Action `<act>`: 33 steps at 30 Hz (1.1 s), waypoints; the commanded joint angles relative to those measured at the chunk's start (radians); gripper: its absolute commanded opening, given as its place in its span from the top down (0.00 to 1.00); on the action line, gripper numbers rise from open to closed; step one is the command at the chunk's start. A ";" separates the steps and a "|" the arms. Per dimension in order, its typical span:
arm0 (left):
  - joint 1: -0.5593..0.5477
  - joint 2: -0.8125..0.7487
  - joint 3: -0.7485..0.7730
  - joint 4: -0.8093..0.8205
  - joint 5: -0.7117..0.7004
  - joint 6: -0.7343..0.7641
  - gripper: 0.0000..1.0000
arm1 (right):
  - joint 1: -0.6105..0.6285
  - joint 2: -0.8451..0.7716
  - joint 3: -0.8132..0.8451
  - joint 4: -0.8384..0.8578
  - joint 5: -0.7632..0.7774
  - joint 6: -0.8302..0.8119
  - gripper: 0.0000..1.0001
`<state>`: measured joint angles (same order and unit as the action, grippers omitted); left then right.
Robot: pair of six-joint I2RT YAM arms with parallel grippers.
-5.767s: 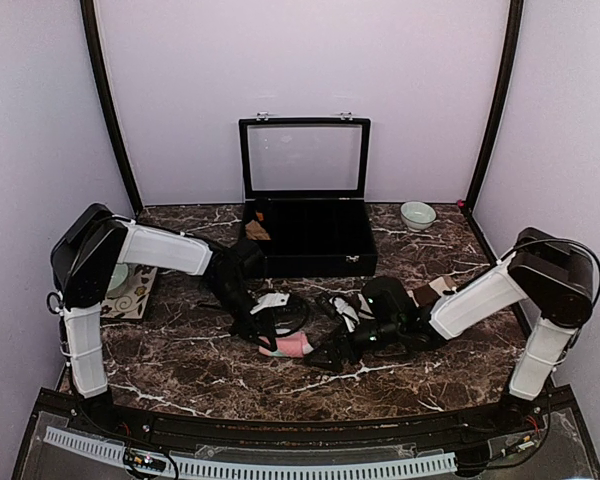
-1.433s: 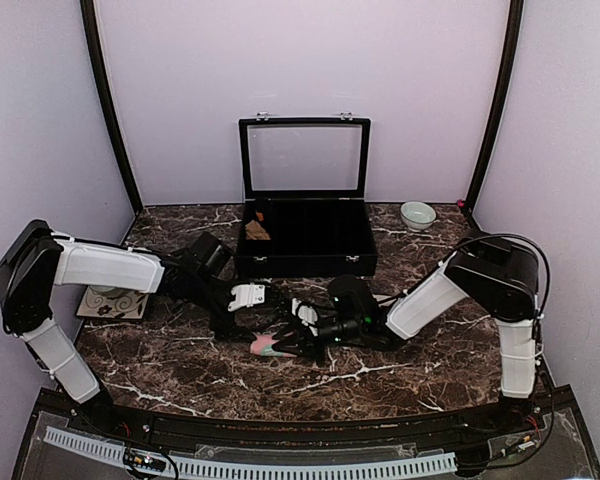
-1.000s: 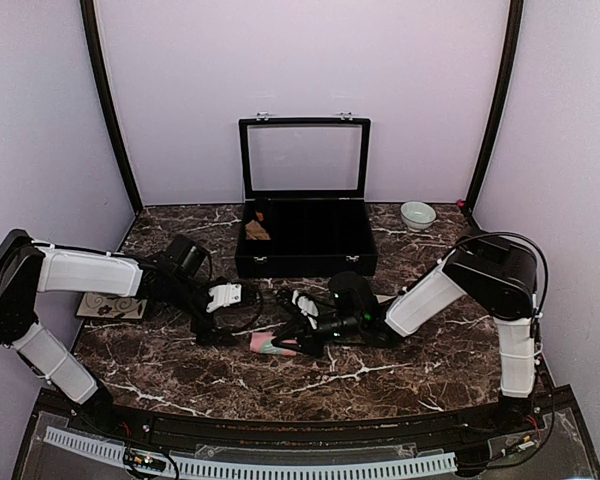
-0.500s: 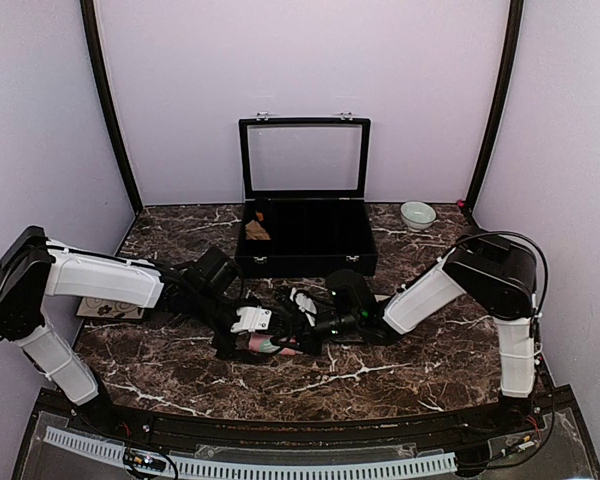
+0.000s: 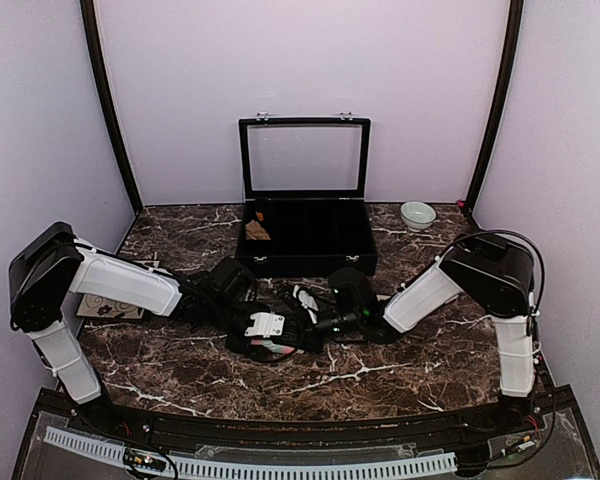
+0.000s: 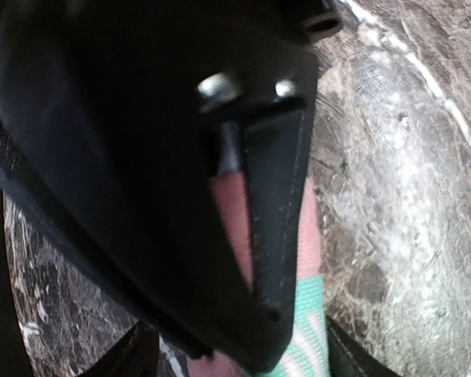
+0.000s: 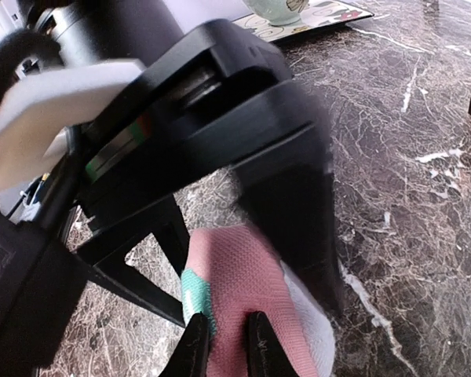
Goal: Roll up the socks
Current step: Pick up the sock from the center of the board, then pass from the left arm to the right
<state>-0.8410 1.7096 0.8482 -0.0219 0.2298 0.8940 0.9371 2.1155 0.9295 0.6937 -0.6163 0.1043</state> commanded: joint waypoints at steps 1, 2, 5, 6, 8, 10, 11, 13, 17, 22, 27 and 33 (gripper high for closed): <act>-0.007 0.045 -0.012 0.037 -0.078 0.033 0.50 | -0.020 0.134 -0.094 -0.420 0.052 0.046 0.99; -0.009 0.051 -0.006 0.034 -0.081 0.031 0.63 | -0.025 0.133 -0.094 -0.418 0.046 0.053 0.99; -0.009 0.060 0.016 0.003 -0.085 0.024 0.83 | -0.040 0.126 -0.092 -0.407 0.022 0.077 0.99; -0.009 0.060 0.023 -0.013 -0.087 0.023 0.88 | -0.045 0.119 -0.096 -0.397 0.019 0.082 0.99; -0.007 0.053 0.043 -0.052 -0.082 0.011 0.92 | -0.056 0.096 -0.109 -0.370 0.013 0.084 0.98; -0.001 0.038 0.065 -0.094 -0.065 -0.001 0.95 | -0.069 0.059 -0.131 -0.334 0.011 0.087 0.89; 0.007 0.032 0.080 -0.119 -0.048 -0.016 0.96 | -0.076 0.035 -0.142 -0.315 0.012 0.088 0.81; 0.041 0.026 0.129 -0.183 0.010 -0.058 0.98 | -0.095 -0.035 -0.167 -0.276 0.017 0.090 0.76; 0.175 0.035 0.246 -0.344 0.239 -0.121 1.00 | -0.121 -0.187 -0.190 -0.255 0.091 0.068 0.65; 0.333 0.020 0.381 -0.558 0.596 -0.147 1.00 | -0.128 -0.418 -0.149 -0.334 0.296 -0.026 0.01; 0.407 0.020 0.485 -0.699 0.826 -0.165 1.00 | -0.127 -0.605 -0.147 -0.195 0.465 0.025 0.01; 0.450 0.041 0.555 -0.794 0.953 -0.148 1.00 | -0.128 -0.537 -0.142 0.085 0.215 0.181 0.01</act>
<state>-0.4122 1.7668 1.3453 -0.6651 1.0088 0.7353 0.8082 1.4822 0.7532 0.6384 -0.2592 0.2184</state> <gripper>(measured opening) 0.186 0.993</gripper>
